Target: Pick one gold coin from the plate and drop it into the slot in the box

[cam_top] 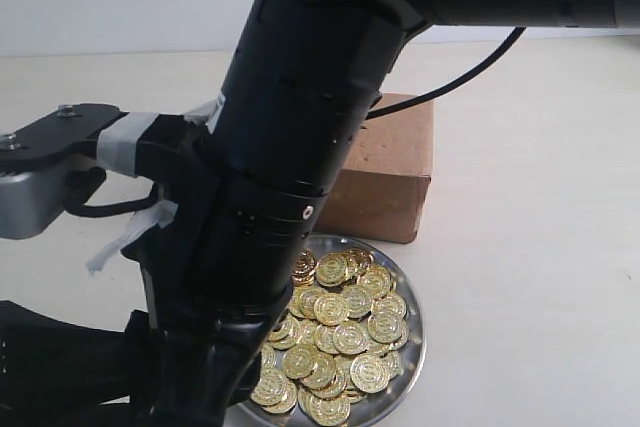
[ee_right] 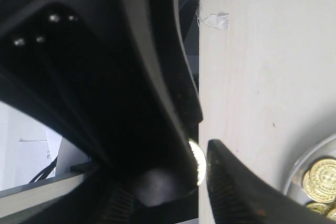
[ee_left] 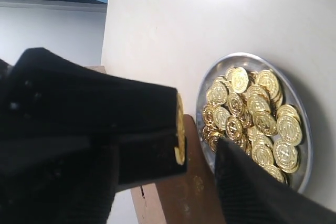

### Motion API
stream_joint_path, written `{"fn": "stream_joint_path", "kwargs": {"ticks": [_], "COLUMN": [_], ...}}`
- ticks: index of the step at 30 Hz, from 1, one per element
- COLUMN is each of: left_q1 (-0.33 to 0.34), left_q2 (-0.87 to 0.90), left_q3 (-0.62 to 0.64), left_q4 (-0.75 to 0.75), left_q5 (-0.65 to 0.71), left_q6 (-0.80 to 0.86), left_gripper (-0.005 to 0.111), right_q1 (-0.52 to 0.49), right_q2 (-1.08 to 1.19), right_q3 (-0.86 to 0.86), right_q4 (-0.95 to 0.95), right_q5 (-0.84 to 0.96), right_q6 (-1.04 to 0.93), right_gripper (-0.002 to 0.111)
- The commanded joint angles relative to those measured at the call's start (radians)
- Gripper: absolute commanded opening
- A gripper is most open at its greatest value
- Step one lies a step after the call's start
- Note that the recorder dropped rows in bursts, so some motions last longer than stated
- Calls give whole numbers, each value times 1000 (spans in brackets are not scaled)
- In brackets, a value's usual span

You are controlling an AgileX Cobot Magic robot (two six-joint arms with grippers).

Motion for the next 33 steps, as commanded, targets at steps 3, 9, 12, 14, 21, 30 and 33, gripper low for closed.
{"fn": "stream_joint_path", "kwargs": {"ticks": [3, 9, 12, 14, 21, 30, 33], "left_q1": [-18, -18, -18, -18, -18, -18, -18], "left_q2": [48, 52, 52, 52, 52, 52, 52], "left_q3": [-10, -10, -10, -10, -10, -10, -10], "left_q4": [-17, -17, -17, -17, -17, -17, -17], "left_q5": [-27, -29, -29, -29, -29, -29, -29], "left_q6": [0, 0, 0, 0, 0, 0, -3], "left_gripper": [50, 33, 32, 32, 19, 0, 0], "right_q1": [-4, -4, -4, -4, -4, -4, -6], "right_q2": [-5, -5, -5, -5, -5, -5, -22], "right_q3": [-7, -7, -7, -7, -7, -7, -10], "right_q4": [10, 10, 10, 10, 7, 7, -7], "right_q5": [-43, -43, -43, -43, -43, -43, -63], "right_q6": [-9, -9, -9, -9, -9, -9, 7], "right_gripper": [36, 36, 36, 36, 36, 36, 43]}}
